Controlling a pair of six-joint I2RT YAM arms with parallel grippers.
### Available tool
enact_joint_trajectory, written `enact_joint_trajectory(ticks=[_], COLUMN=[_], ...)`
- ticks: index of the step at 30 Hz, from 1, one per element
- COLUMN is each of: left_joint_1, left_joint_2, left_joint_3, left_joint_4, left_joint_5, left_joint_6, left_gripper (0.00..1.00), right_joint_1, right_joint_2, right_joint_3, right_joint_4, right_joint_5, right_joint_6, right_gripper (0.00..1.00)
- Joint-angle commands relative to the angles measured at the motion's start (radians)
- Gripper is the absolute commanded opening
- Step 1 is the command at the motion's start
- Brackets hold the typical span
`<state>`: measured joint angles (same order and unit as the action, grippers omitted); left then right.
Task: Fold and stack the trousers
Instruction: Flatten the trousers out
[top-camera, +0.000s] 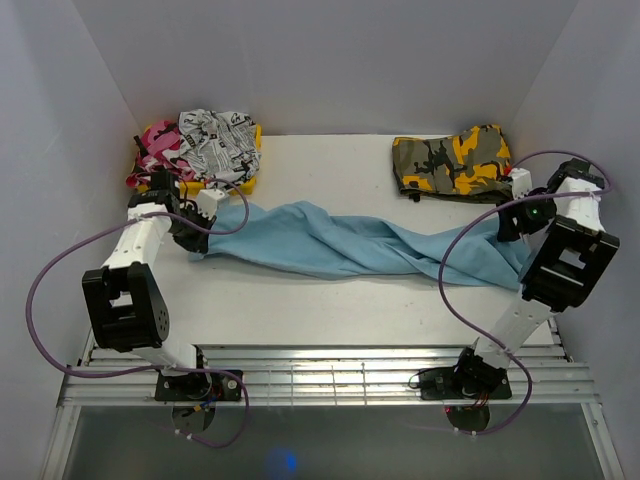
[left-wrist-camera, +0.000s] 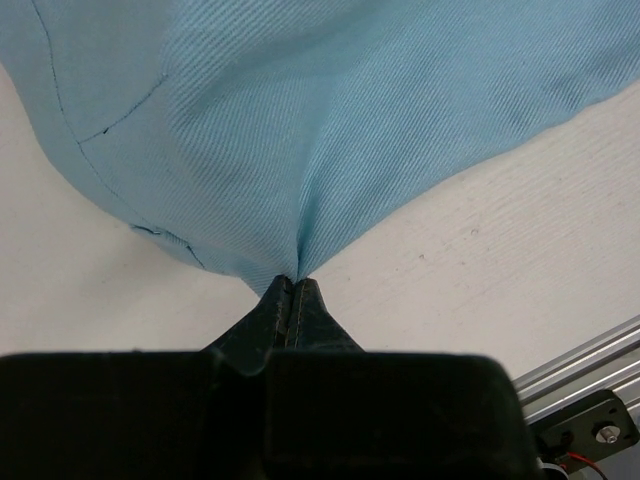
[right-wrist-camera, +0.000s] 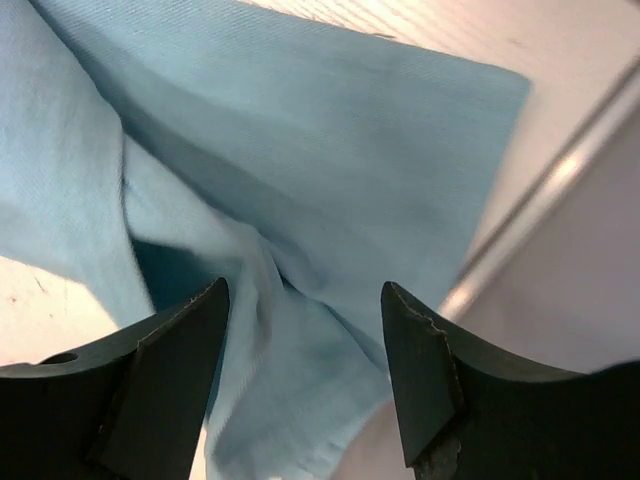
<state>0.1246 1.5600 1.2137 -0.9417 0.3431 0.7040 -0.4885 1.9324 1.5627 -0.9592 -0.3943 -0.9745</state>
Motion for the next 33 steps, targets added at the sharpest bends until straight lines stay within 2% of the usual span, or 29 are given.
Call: enact_joint_trajectory(ticks=[1, 6, 10, 13, 16, 20, 26, 30, 33], left_joint_1=[0.009, 0.013, 0.043, 0.079, 0.101, 0.099, 0.101, 0.102, 0.102], left_joint_2=[-0.077, -0.075, -0.066, -0.061, -0.048, -0.037, -0.031, -0.028, -0.015], left_joint_3=[-0.039, -0.048, -0.049, -0.046, -0.028, -0.008, -0.006, -0.008, 0.003], left_joint_4=[0.007, 0.009, 0.001, 0.001, -0.008, -0.014, -0.016, -0.012, -0.012], left_joint_5=[-0.023, -0.032, -0.032, -0.021, -0.009, 0.013, 0.010, 0.007, 0.005], left_joint_6=[0.046, 0.052, 0.069, 0.090, 0.095, 0.088, 0.088, 0.089, 0.084], left_gripper=[0.00, 0.00, 0.00, 0.00, 0.00, 0.00, 0.00, 0.00, 0.00], right_joint_1=[-0.025, -0.045, -0.044, -0.045, -0.082, -0.122, -0.130, -0.130, -0.130], right_joint_2=[-0.171, -0.315, -0.417, -0.466, -0.518, -0.549, -0.565, -0.567, -0.530], right_joint_3=[0.010, -0.103, -0.220, -0.339, -0.479, -0.576, -0.636, -0.694, -0.714], right_joint_4=[0.002, -0.119, -0.167, -0.199, -0.136, -0.021, 0.112, 0.186, 0.208], right_joint_5=[0.046, 0.060, 0.069, 0.156, 0.221, 0.241, 0.183, 0.206, 0.233], right_joint_6=[-0.068, -0.298, -0.388, -0.450, -0.529, -0.563, -0.582, -0.642, -0.656], right_gripper=[0.68, 0.64, 0.59, 0.59, 0.57, 0.50, 0.64, 0.65, 0.57])
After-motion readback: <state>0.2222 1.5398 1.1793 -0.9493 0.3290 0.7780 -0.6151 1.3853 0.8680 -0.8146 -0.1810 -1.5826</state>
